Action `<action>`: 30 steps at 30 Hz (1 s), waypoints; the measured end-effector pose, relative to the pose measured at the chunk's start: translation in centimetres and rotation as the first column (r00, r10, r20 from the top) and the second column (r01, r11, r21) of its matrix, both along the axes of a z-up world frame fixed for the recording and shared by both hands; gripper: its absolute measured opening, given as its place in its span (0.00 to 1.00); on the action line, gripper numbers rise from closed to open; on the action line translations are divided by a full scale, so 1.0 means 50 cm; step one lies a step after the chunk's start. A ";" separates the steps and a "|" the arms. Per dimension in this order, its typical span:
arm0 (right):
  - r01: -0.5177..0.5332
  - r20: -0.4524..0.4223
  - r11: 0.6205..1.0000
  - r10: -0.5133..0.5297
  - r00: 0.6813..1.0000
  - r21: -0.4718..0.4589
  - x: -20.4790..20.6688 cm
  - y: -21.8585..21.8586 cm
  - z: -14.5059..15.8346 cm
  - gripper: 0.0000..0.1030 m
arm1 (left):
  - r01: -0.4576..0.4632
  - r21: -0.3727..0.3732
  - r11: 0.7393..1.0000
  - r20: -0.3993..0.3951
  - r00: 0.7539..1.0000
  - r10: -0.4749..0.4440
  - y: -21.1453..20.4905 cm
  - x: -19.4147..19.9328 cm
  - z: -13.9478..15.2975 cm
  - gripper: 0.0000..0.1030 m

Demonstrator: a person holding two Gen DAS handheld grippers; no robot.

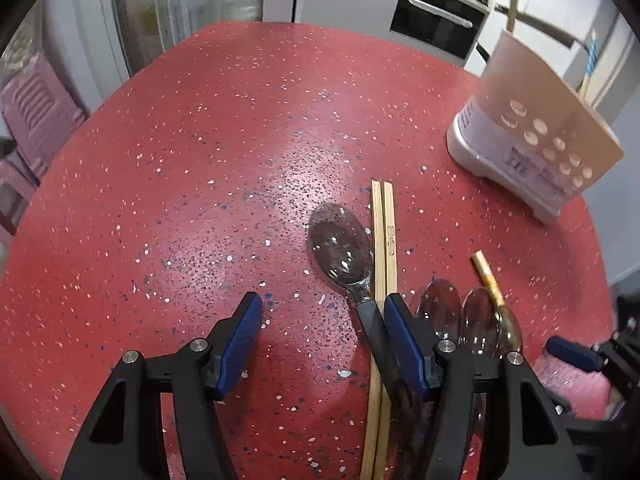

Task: Organize utensils
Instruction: 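Move both grippers back down to the remaining utensils on the table, then grasp the yellow-patterned chopstick with the right gripper while the left grasps a dark spoon handle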

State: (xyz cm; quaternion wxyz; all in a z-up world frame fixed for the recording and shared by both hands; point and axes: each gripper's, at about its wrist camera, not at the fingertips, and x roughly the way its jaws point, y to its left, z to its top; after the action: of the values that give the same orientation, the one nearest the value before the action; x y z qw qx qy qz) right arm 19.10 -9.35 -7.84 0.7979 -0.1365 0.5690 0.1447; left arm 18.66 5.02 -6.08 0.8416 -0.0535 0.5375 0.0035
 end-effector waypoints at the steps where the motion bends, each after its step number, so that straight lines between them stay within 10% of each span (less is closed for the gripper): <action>1: 0.000 -0.016 1.000 0.000 1.000 0.019 0.006 0.001 0.000 0.36 | 0.013 0.003 1.000 0.000 1.000 -0.013 -0.006 0.001 0.001 0.77; 7: -0.011 -0.018 0.999 0.012 1.000 0.041 0.020 0.011 0.004 0.08 | 0.053 -0.081 0.995 -0.005 0.999 -0.054 -0.017 -0.004 0.011 0.39; 30: 0.093 0.011 0.952 -0.100 0.995 0.293 -0.011 -0.194 0.070 0.08 | 0.058 -0.144 0.988 0.072 0.996 -0.048 0.042 -0.068 0.067 0.28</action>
State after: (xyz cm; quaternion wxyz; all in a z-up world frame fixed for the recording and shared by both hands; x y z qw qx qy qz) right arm 18.57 -19.05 -4.32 0.8226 0.0088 0.5372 0.1862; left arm 15.25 7.13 -2.71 0.8531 -0.1007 0.5083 -0.0602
